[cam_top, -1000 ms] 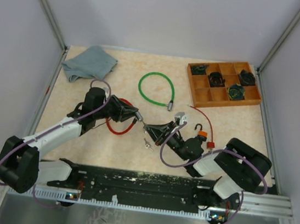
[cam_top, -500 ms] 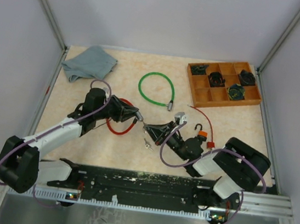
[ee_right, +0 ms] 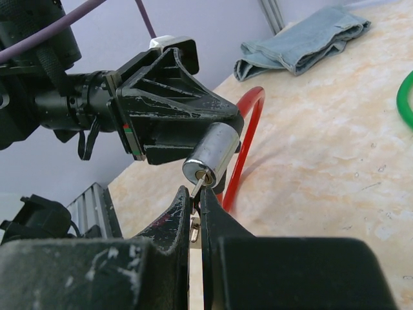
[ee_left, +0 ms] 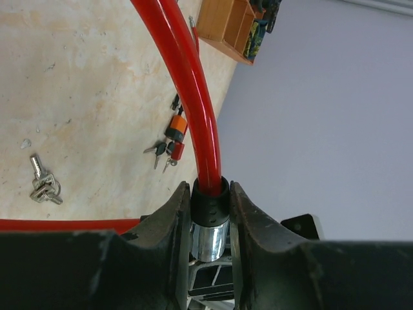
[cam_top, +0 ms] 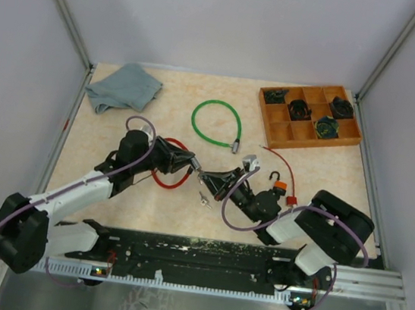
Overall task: Unlock with the key
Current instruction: Unlock the lock.
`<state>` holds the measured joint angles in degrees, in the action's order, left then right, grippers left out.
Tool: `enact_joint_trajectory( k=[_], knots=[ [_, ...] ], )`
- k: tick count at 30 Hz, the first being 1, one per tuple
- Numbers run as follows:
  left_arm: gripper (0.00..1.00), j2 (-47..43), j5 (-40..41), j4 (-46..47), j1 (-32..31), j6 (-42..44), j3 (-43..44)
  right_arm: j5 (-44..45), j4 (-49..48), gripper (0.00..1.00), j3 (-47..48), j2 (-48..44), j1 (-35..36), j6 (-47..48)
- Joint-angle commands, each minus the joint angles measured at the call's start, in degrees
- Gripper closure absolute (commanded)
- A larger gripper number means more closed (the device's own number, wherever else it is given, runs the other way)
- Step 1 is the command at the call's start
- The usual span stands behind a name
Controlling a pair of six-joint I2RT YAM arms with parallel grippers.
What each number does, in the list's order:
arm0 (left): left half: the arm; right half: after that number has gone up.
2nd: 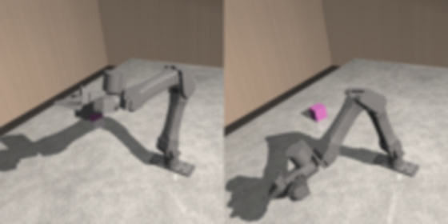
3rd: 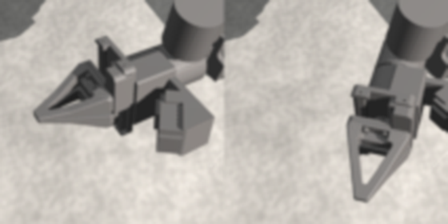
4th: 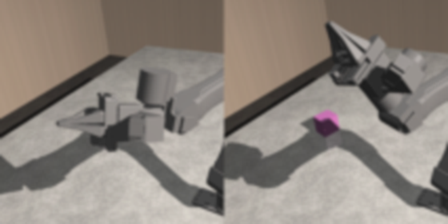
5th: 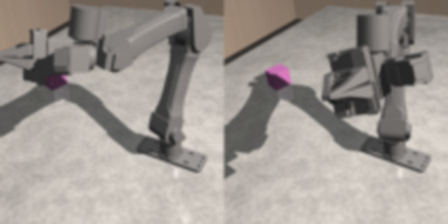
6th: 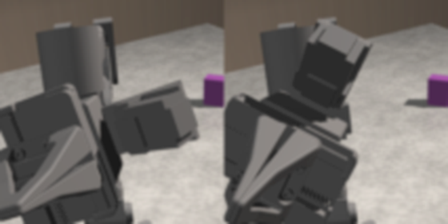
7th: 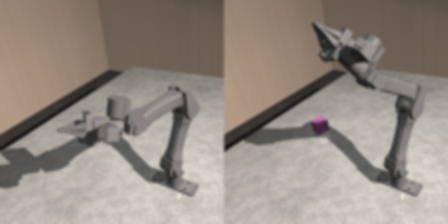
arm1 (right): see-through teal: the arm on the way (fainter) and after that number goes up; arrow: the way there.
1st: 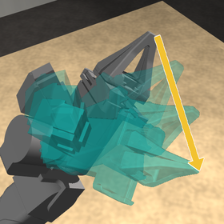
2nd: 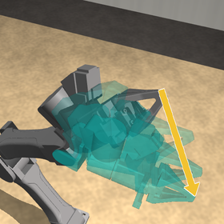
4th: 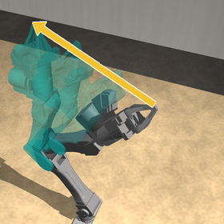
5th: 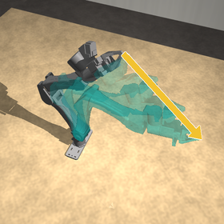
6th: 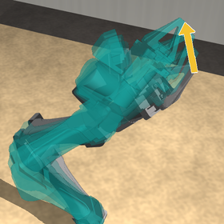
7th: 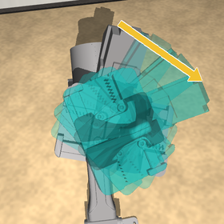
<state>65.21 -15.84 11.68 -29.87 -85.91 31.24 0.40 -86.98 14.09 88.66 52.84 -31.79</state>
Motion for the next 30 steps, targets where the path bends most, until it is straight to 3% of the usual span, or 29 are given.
enact_joint_trajectory(
  k=[1, 9, 15, 22, 26, 30],
  knots=[
    [1.00, -1.34, -4.55, 4.35, -3.18, -1.20, 0.48, -2.88, -10.84, 1.00, 3.60, 0.36, -0.78, -1.05],
    [1.00, -1.78, -3.71, 7.16, -5.98, 2.41, -0.50, -6.71, -5.36, 1.00, 5.44, -2.16, -4.46, -7.14],
    [1.00, -4.87, -0.67, 16.55, -6.04, 11.68, -1.77, -9.85, 22.72, 1.00, 12.55, -9.08, -5.36, -17.41],
    [1.00, -9.17, 2.37, 31.95, -5.99, 20.27, -8.04, -6.90, 37.05, 1.00, 14.30, -15.95, -6.36, -27.89],
    [1.00, -9.49, 0.45, 46.93, -5.99, 22.25, -13.21, -11.69, 35.38, 1.00, 15.16, -14.54, -7.10, -34.65],
    [1.00, -9.39, -1.54, 53.52, -5.99, 23.34, -14.95, -15.12, 27.53, 1.00, 14.45, -11.25, -7.87, -42.02]
  ],
)
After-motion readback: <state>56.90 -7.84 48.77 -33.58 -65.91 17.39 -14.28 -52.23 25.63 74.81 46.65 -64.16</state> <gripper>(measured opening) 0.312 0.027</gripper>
